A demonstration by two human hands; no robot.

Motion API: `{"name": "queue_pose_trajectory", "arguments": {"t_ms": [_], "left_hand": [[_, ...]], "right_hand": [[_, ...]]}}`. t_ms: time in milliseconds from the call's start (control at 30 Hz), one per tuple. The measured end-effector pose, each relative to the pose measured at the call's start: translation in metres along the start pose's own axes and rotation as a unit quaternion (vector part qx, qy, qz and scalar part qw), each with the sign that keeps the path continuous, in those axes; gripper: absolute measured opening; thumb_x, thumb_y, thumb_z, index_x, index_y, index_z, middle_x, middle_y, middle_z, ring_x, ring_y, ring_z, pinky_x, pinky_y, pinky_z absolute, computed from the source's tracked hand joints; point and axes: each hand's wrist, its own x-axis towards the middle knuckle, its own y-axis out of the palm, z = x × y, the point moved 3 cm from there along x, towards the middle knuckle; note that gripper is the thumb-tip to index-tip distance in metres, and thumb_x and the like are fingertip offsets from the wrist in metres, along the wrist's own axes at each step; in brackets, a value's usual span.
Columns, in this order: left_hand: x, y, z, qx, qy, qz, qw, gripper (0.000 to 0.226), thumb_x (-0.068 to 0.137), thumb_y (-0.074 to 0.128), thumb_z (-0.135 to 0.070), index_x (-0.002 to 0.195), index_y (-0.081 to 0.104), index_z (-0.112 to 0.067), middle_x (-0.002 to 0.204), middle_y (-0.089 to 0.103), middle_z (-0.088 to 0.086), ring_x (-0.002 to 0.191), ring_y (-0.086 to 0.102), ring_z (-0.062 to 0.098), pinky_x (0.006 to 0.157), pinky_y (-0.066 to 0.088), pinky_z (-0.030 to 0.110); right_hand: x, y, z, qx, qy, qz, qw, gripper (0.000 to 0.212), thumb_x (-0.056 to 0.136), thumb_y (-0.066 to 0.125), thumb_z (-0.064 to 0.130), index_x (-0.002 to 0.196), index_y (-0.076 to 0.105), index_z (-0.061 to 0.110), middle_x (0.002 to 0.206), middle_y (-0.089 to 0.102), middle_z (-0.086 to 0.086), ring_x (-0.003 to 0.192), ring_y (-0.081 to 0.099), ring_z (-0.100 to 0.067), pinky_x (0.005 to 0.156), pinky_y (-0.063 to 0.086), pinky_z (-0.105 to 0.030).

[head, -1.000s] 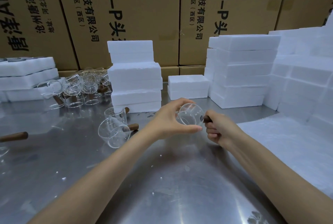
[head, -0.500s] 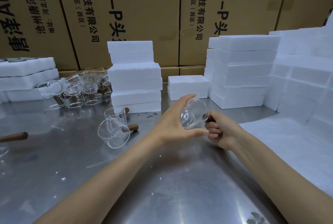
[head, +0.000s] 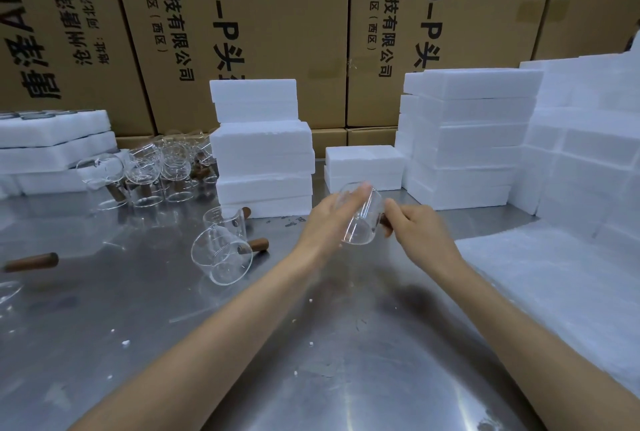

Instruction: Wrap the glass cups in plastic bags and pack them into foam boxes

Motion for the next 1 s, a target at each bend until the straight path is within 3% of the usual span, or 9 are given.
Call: {"name": "queue_pose_trajectory", "arguments": {"t_ms": [100,167,200,300,400,600,733,867,1000], "left_hand": [[-0.001,0.003,-0.006,-0.039,0.027,0.002,0.999,0.032,0.094,0.032,-0.061,0.104,0.059,-0.046,0.109,0.062,-0.028,0.096,0.056,-0.008,0.088,0.038,0.025],[-0.001,0.002,-0.006,-0.045,0.042,-0.006,0.998,0.044,0.095,0.026,-0.061,0.130,0.050,-0.046,0.136,0.044,-0.024,0.119,0.041,-0.004,0.099,0.027,0.027],[-0.001,0.002,-0.005,-0.040,0.051,-0.009,0.998,0.044,0.096,0.026,-0.060,0.132,0.048,-0.048,0.140,0.039,-0.021,0.123,0.036,-0.002,0.102,0.024,0.028],[-0.002,0.004,-0.004,-0.050,0.075,-0.014,0.996,0.044,0.098,0.029,-0.055,0.129,0.056,-0.041,0.133,0.049,-0.021,0.114,0.046,-0.011,0.099,0.031,0.022],[-0.003,0.006,-0.005,-0.078,0.071,-0.050,0.993,0.038,0.099,0.036,-0.048,0.115,0.067,-0.033,0.112,0.061,-0.022,0.084,0.051,-0.029,0.075,0.037,0.000],[-0.003,0.005,-0.003,-0.096,0.040,-0.123,0.987,0.028,0.090,0.055,-0.052,0.081,0.073,-0.032,0.082,0.068,-0.022,0.085,0.060,-0.005,0.072,0.041,0.013],[-0.003,0.007,-0.002,-0.053,0.065,-0.132,0.988,0.025,0.078,0.074,-0.045,0.092,0.073,-0.025,0.095,0.070,-0.014,0.094,0.062,0.001,0.077,0.044,0.018],[-0.004,0.009,-0.001,0.001,0.074,-0.111,0.991,0.034,0.071,0.082,-0.038,0.101,0.067,-0.028,0.105,0.066,-0.015,0.095,0.059,0.002,0.073,0.044,0.012],[-0.001,0.009,-0.003,0.083,0.091,-0.055,0.991,0.053,0.062,0.084,-0.035,0.109,0.059,-0.032,0.114,0.061,-0.015,0.108,0.056,0.002,0.084,0.045,0.015]], "right_hand": [[0.000,0.000,-0.005,0.121,0.137,0.045,0.982,0.042,0.089,0.042,0.027,0.048,0.045,0.015,0.038,0.031,0.005,0.033,0.022,-0.012,0.041,0.022,-0.021],[-0.004,0.001,-0.005,0.181,0.196,0.090,0.960,0.038,0.088,0.040,0.026,0.050,0.042,0.017,0.041,0.026,0.005,0.033,0.018,-0.011,0.036,0.015,-0.018],[-0.005,0.002,-0.005,0.192,0.204,0.110,0.954,0.038,0.088,0.040,0.027,0.051,0.042,0.018,0.042,0.024,0.006,0.034,0.017,-0.011,0.036,0.014,-0.018],[-0.007,0.005,-0.005,0.211,0.203,0.144,0.945,0.038,0.089,0.040,0.030,0.052,0.041,0.020,0.044,0.021,0.008,0.036,0.015,-0.010,0.037,0.011,-0.018],[-0.010,0.007,-0.006,0.203,0.204,0.149,0.946,0.040,0.090,0.041,0.035,0.052,0.040,0.020,0.044,0.021,0.008,0.037,0.015,-0.010,0.038,0.011,-0.018],[-0.013,0.011,-0.002,0.166,0.205,0.136,0.955,0.038,0.088,0.042,0.032,0.052,0.041,0.019,0.046,0.024,0.005,0.038,0.017,-0.012,0.038,0.014,-0.017],[-0.014,0.011,-0.001,0.160,0.200,0.133,0.957,0.037,0.087,0.040,0.031,0.052,0.041,0.018,0.045,0.025,0.005,0.039,0.017,-0.012,0.038,0.014,-0.018],[-0.013,0.011,-0.005,0.163,0.212,0.134,0.954,0.042,0.091,0.039,0.035,0.053,0.041,0.018,0.042,0.024,0.008,0.036,0.017,-0.011,0.037,0.014,-0.019],[-0.010,0.008,-0.010,0.172,0.210,0.133,0.953,0.036,0.086,0.042,0.028,0.052,0.042,0.019,0.041,0.024,0.008,0.035,0.017,-0.010,0.036,0.015,-0.018]]}}
